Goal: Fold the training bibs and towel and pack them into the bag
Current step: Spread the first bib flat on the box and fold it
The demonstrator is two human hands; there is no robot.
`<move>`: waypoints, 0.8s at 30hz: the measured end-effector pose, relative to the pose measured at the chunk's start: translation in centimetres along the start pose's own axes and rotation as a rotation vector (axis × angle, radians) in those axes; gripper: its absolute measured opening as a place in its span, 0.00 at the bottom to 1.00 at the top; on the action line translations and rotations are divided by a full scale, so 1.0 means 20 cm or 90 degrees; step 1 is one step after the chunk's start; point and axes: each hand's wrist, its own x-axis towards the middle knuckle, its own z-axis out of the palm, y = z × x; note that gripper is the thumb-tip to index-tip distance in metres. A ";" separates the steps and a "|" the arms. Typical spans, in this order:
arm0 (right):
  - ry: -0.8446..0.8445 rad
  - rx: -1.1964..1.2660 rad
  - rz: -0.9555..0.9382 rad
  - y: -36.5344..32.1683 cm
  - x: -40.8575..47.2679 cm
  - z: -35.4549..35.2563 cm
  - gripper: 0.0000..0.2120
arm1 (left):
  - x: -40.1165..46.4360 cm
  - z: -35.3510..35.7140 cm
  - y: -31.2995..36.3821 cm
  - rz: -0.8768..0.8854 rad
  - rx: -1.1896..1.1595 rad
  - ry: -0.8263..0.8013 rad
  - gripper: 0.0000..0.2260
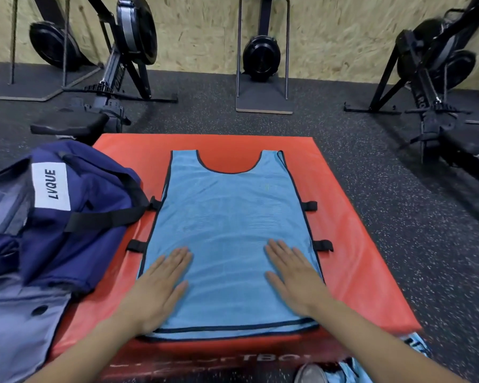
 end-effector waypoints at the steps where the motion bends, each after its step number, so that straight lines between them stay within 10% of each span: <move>1: 0.002 -0.005 0.021 0.04 -0.04 -0.01 0.36 | -0.05 -0.02 -0.01 0.007 -0.006 0.000 0.26; 13: 0.029 0.000 -0.077 0.09 -0.51 -0.04 0.26 | -0.50 -0.12 0.03 0.039 -0.028 0.000 0.28; 24: 0.102 0.096 -0.107 0.08 -0.65 0.07 0.44 | -0.69 -0.09 0.06 0.029 -0.042 0.083 0.22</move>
